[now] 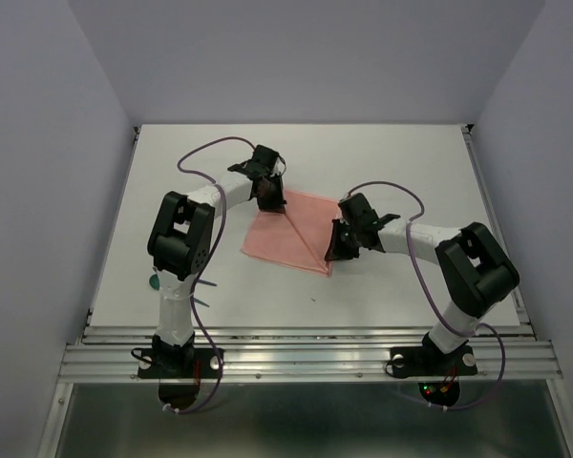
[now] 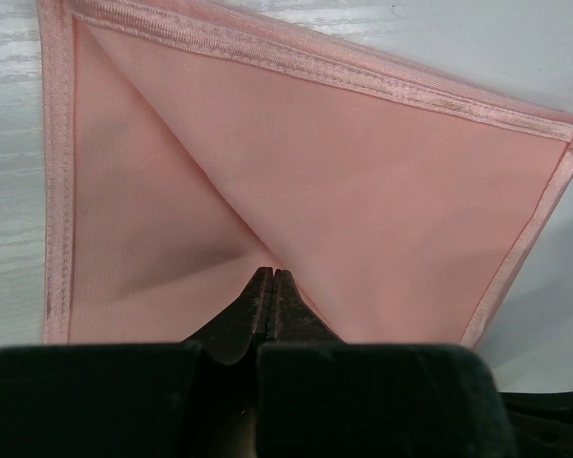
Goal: Fold the napkin into a case and place the utensils inside
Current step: Smooth out the upper triangle-folded napkin at the center of the board.
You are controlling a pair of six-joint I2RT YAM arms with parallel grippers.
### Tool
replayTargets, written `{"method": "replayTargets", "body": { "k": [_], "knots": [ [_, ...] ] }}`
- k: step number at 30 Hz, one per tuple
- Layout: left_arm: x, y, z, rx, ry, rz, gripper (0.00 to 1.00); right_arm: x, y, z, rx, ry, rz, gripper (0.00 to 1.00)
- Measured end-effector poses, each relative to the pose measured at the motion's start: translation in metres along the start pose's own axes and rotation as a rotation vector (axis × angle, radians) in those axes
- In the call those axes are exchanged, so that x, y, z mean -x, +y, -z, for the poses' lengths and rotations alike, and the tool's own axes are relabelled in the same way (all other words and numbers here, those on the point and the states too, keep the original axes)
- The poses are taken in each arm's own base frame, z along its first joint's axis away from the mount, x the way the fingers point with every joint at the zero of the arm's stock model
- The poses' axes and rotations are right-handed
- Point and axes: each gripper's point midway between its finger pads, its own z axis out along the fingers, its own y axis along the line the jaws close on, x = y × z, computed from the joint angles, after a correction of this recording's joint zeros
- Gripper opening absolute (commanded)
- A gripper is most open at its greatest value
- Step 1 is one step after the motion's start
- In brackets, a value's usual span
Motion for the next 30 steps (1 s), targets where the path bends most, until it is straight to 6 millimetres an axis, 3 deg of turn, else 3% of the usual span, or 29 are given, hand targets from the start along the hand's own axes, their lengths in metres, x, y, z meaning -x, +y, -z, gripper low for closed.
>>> {"method": "replayTargets", "body": {
  "k": [6,12,19,26,30],
  "knots": [
    [-0.003,0.001,-0.001,0.016,0.000,-0.012,0.00,0.002,0.004,0.006,0.013,-0.011,0.021,0.12],
    [-0.020,-0.015,-0.001,0.008,0.019,-0.064,0.00,0.007,0.022,0.023,0.076,-0.041,0.054,0.12],
    [-0.030,-0.027,0.000,-0.017,0.038,-0.086,0.00,-0.008,0.034,0.024,0.116,-0.003,0.076,0.12],
    [-0.030,-0.028,0.000,-0.020,0.040,-0.086,0.00,-0.035,0.009,0.005,0.052,0.073,0.042,0.10],
    [-0.030,-0.028,0.000,-0.021,0.040,-0.087,0.00,-0.034,0.006,0.003,0.041,0.064,0.037,0.10]
  ]
}}
